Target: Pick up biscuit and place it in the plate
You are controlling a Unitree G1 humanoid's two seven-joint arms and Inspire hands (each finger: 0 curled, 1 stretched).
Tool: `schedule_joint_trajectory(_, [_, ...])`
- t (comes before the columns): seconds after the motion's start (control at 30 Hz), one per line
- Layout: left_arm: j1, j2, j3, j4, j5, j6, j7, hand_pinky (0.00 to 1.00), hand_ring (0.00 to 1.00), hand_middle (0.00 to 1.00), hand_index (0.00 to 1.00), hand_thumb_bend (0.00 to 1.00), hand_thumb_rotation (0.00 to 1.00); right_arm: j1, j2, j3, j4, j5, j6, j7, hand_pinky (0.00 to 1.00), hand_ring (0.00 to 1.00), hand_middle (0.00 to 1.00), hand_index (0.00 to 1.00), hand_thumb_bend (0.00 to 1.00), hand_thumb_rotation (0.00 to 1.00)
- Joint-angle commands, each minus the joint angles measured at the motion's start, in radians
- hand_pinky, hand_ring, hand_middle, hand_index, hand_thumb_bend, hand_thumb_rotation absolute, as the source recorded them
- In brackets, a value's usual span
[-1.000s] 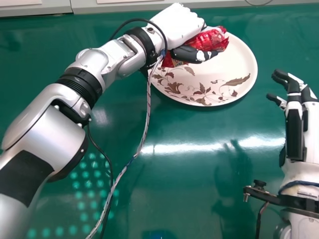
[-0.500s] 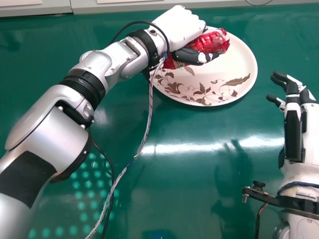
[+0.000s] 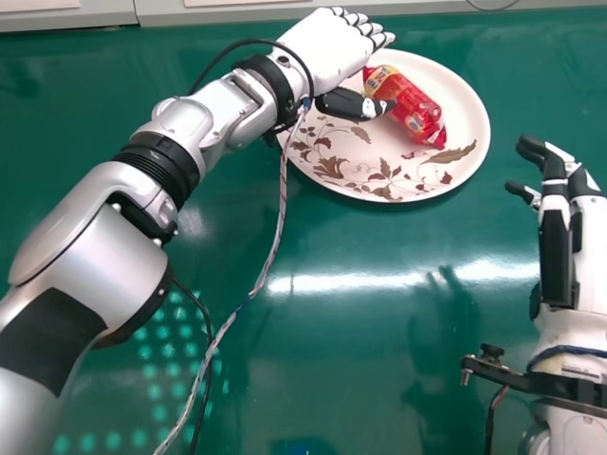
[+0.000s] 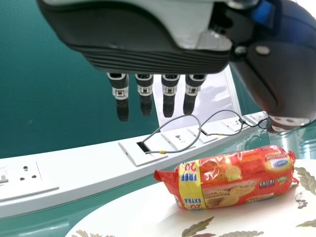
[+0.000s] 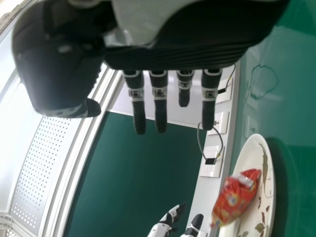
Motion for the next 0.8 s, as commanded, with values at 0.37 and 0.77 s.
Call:
schedule_joint_trajectory(0.37, [-0.006,0.053,-0.016,-0.044,0.005,-0.025,0.02,0.96,1.0,1.0,1.0,0.65,0.72,0.006,0.008,0.003,0.016,0.003,-0.004,-0.007,0.74,0.83,0.83,0.81,0.54,0.36])
schedule_joint_trajectory(0.77, [0.035,0.21,0.012,-0.2,-0.004,-0.104,0.08,0.95,1.0,1.0,1.0,0.58,0.72,0.018,0.015,0.006,0.021,0.009,-0.015,-0.017,0.74,0.83,0.83,0.81,0.53,0.32])
